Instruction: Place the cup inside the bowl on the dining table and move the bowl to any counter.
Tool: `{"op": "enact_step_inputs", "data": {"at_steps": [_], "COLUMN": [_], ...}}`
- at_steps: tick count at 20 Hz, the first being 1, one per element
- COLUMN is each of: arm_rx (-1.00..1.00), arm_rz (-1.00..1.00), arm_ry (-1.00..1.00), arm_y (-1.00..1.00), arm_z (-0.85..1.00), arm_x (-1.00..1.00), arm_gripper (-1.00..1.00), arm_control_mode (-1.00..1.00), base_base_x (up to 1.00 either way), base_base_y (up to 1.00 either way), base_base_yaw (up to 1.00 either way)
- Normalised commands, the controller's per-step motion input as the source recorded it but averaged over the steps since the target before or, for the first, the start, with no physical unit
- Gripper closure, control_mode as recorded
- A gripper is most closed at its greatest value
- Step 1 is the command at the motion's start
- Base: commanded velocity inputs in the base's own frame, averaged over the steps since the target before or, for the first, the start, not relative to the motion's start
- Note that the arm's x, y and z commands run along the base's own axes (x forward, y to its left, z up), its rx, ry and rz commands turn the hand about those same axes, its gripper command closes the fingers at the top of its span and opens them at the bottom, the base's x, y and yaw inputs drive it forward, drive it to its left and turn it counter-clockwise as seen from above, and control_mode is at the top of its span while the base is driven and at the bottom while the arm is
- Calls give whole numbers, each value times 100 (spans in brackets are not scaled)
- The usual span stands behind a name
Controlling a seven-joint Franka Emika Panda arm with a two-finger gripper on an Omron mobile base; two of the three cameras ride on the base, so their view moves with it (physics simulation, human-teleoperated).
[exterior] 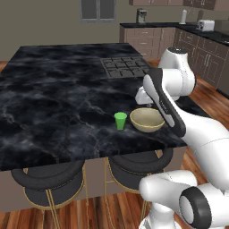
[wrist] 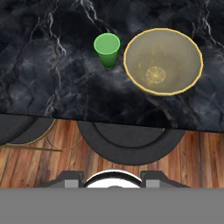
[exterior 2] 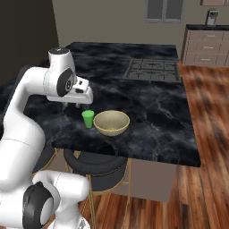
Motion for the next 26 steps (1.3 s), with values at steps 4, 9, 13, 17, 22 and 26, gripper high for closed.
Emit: {"op": "enact_step_inputs", "data": {"at_steps": [4, 9, 13, 17, 22, 26], "arm_rx": [0, 0, 0, 0, 0, 0], "arm_rz": [0, 0, 0, 0, 0, 0], "arm_ry": [0, 0, 0, 0, 0, 0], "arm_y": [12, 21, 15, 16, 16, 14], "arm_z": [0, 0, 0, 0, 0, 0], "arm_x": [8, 12, 8, 7, 10, 18], "arm_gripper": [-100, -100, -100, -100, -100, -100], "arm_control_mode": [-100, -100, -100, -100, -100, -100], "base_base_x": [0, 0, 0, 0, 0, 0], "base_base_y": [0, 0, 0, 0, 0, 0], "base_base_yaw": [0, 0, 0, 0, 0, 0]}}
